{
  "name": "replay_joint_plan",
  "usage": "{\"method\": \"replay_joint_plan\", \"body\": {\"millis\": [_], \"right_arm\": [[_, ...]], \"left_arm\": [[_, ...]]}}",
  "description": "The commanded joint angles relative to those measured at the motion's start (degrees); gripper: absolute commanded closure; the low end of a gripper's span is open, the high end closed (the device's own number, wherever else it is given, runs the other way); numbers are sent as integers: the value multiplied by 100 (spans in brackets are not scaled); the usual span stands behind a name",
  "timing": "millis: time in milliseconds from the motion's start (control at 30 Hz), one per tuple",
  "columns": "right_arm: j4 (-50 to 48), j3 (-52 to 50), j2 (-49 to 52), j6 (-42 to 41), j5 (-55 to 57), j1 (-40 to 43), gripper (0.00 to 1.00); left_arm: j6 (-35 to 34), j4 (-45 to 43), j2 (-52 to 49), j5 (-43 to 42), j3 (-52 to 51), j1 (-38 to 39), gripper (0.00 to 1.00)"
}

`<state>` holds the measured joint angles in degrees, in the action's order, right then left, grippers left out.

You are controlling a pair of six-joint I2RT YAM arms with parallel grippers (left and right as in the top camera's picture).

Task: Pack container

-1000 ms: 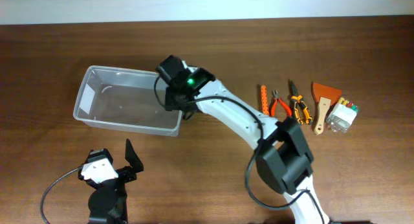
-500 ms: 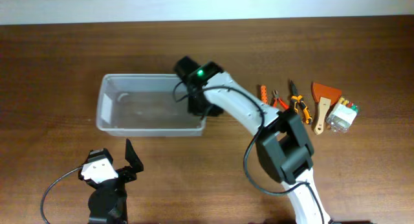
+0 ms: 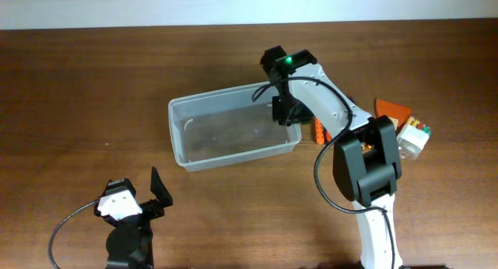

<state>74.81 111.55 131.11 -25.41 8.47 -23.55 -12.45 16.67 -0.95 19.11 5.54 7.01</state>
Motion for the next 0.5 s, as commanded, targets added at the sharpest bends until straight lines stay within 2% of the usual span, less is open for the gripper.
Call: {"method": "replay_joint_plan", "body": {"millis": [0, 67, 100, 200, 333, 467], "right_arm": [[140, 85, -26, 118, -133, -118, 53], [199, 87, -116, 92, -245, -199, 38], [195, 87, -188, 46, -245, -236, 25], [44, 105, -599, -66, -197, -273, 12], [-334, 116, -1397, -208, 50, -68, 0], [-455, 116, -2142, -201, 457, 487, 1]], "left_arm": [[50, 4, 26, 22, -22, 24, 1], [50, 4, 26, 22, -22, 24, 1], [50, 4, 26, 22, -22, 24, 1], [50, 4, 26, 22, -22, 24, 1], [50, 4, 26, 20, -22, 24, 1], [50, 4, 26, 20, -22, 24, 1]]}}
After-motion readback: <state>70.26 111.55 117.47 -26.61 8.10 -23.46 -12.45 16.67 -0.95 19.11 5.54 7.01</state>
